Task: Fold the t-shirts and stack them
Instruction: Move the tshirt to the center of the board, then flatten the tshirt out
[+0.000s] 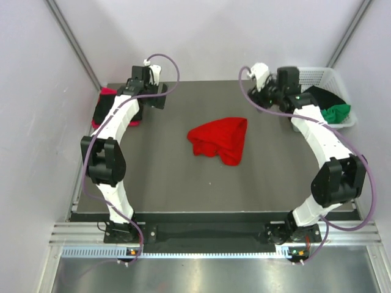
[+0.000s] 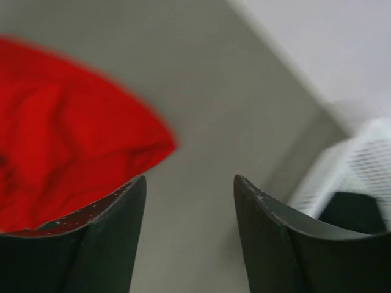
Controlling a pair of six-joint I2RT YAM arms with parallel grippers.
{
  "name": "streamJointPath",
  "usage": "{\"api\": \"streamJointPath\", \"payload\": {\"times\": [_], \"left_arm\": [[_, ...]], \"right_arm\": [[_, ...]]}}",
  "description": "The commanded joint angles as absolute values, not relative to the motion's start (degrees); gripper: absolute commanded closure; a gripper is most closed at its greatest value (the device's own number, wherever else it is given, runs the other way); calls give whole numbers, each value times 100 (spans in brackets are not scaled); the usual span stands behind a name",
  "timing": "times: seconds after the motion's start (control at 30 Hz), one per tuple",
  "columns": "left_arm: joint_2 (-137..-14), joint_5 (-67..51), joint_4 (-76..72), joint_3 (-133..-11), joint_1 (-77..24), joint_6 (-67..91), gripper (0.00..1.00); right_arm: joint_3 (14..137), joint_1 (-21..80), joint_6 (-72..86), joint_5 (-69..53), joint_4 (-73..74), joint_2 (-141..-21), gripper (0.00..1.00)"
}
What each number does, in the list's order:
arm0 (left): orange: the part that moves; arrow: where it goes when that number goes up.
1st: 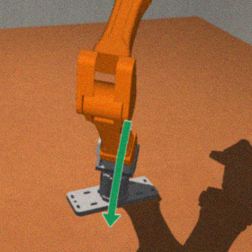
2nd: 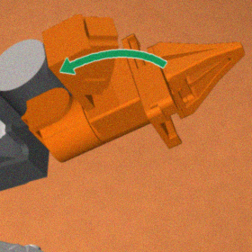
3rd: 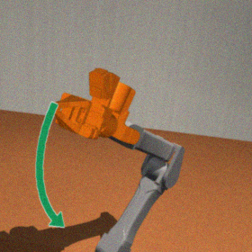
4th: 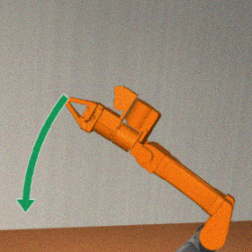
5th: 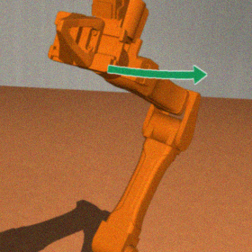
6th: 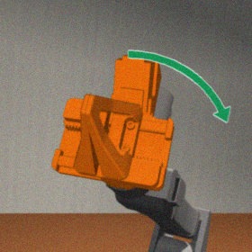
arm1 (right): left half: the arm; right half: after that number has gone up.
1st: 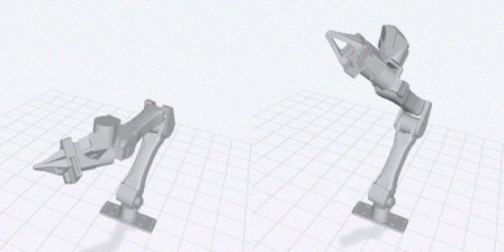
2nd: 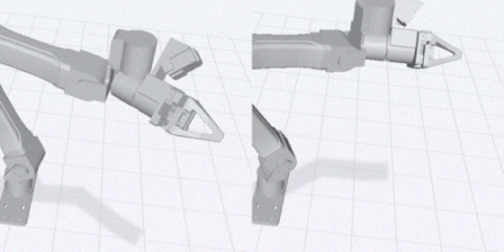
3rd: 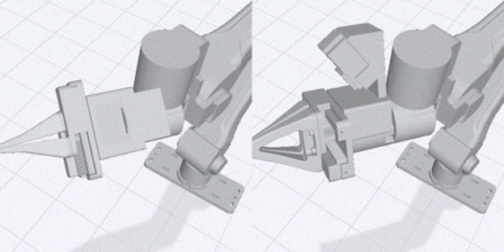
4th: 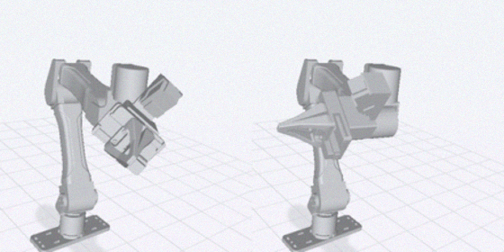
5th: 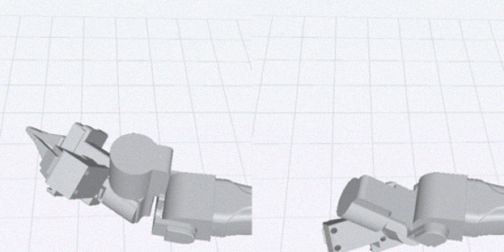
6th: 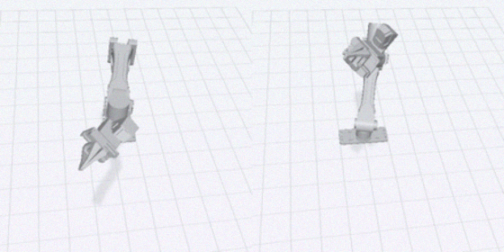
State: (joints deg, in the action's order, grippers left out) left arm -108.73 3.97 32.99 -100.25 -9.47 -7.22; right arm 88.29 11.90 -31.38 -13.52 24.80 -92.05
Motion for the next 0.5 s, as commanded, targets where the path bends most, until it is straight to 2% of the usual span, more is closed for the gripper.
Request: {"api": "streamJointPath", "payload": {"times": [0.0, 0.07, 0.2, 0.47], "left_arm": [[-10477, 413, 3067, -9897, -923, -738, 2], [-10468, 387, 3111, -9879, -923, -747, 2], [-10441, 308, 3182, -9879, -923, -773, 2], [-10371, 202, 3261, -9774, -923, -756, 3]], "right_arm": [[8333, 1441, -3216, -2660, 3399, -8666, 42], [7965, 1696, -3409, -2882, 3768, -8744, 48], [7401, 1977, -3603, -3313, 3955, -8982, 53], [6478, 2592, -3735, -3059, 3411, -9307, 55]]}}
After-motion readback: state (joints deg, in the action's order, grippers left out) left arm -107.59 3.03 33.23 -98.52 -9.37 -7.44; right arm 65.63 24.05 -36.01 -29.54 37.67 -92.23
